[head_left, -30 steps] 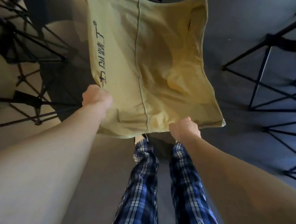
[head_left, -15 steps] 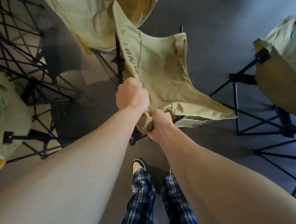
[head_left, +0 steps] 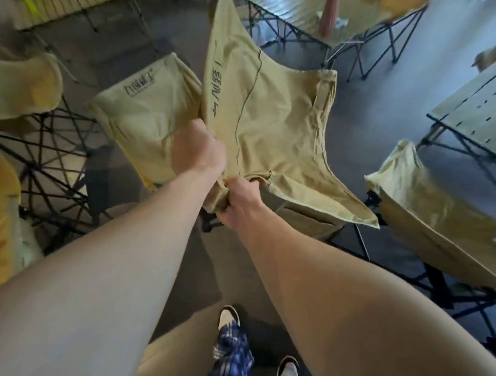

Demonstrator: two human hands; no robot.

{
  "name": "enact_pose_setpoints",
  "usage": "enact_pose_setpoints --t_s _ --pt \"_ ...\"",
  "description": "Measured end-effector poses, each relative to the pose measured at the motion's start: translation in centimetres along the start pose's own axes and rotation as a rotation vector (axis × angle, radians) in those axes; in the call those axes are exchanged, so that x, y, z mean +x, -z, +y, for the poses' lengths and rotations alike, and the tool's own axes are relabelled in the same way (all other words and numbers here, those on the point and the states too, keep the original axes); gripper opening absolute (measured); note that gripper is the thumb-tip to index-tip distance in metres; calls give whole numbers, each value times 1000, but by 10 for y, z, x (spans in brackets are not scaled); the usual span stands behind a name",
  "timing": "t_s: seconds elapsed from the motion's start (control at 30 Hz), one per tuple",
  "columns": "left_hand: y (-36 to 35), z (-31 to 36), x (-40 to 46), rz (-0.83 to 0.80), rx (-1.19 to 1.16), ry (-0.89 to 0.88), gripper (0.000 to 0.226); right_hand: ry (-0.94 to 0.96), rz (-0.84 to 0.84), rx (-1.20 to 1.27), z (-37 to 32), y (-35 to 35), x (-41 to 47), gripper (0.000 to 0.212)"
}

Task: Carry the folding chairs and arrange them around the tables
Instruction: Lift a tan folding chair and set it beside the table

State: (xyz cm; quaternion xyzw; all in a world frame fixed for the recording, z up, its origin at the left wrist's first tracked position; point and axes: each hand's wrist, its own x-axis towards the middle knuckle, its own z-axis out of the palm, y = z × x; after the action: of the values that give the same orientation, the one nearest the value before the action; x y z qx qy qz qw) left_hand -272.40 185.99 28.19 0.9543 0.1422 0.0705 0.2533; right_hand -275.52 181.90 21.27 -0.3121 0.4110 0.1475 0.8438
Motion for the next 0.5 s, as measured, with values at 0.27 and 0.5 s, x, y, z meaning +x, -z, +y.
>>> enact_pose_setpoints --t_s 0.27,0.5 --pt "4 72 139 14 -87 -107 30 119 -42 -5 -111 -98 49 21" --pt "-12 150 247 -42 -43 -348 26 289 48 31 -212 -157 105 48"
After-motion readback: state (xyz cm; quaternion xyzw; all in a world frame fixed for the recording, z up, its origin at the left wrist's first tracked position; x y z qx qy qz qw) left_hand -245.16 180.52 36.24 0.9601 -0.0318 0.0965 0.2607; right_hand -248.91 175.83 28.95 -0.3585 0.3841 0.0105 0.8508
